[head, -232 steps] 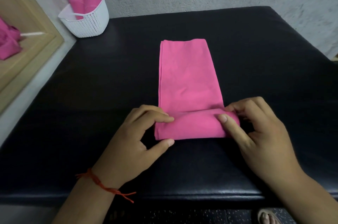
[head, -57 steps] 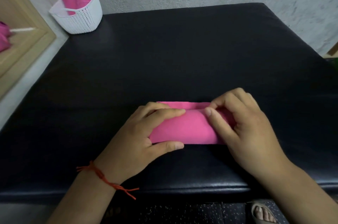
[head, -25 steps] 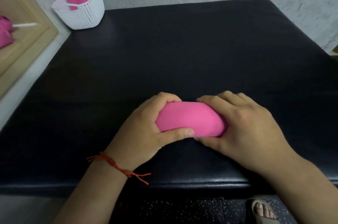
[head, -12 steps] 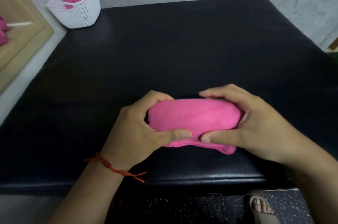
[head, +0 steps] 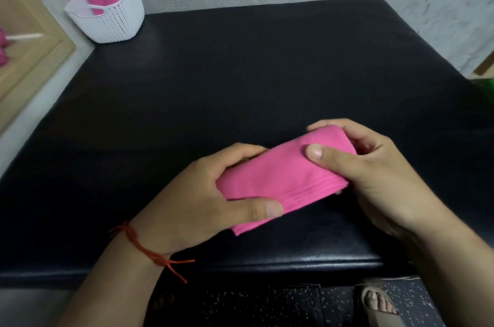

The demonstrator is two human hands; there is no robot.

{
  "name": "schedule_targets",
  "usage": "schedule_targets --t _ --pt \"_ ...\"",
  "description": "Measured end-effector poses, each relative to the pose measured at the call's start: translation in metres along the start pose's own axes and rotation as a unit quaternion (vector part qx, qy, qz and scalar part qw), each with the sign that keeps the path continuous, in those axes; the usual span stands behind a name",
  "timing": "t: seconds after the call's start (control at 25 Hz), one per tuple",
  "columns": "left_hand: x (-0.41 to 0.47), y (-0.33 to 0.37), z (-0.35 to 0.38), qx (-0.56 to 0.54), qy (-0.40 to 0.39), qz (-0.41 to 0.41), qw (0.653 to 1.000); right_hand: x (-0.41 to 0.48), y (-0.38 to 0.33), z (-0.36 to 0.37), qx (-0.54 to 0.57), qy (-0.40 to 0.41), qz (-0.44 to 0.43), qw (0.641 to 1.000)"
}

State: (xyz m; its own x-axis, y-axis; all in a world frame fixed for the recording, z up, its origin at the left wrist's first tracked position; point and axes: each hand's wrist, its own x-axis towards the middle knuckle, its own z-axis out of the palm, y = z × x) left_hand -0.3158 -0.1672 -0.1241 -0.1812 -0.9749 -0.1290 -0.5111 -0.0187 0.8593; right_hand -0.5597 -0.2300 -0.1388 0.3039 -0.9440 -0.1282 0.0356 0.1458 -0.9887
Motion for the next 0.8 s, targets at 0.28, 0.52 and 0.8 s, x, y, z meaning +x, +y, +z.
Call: schedule_targets --t 0.28,0.52,0.8 --pt "0.0 0.003 0.018 0.386 0.077 0.09 0.915 -0.003 0.003 0.018 -0.01 0.023 0.046 0.999" --pt "-0.003 0.007 0.016 0.123 0.046 0.033 0.991 -0.007 -0.005 0.023 -0.043 -0.026 -0.004 0.999" --pt "0.004 0.015 0.043 -0.189 0.061 0.05 0.979 -0.007 0.009 0.035 0.089 -0.029 -0.018 0.995"
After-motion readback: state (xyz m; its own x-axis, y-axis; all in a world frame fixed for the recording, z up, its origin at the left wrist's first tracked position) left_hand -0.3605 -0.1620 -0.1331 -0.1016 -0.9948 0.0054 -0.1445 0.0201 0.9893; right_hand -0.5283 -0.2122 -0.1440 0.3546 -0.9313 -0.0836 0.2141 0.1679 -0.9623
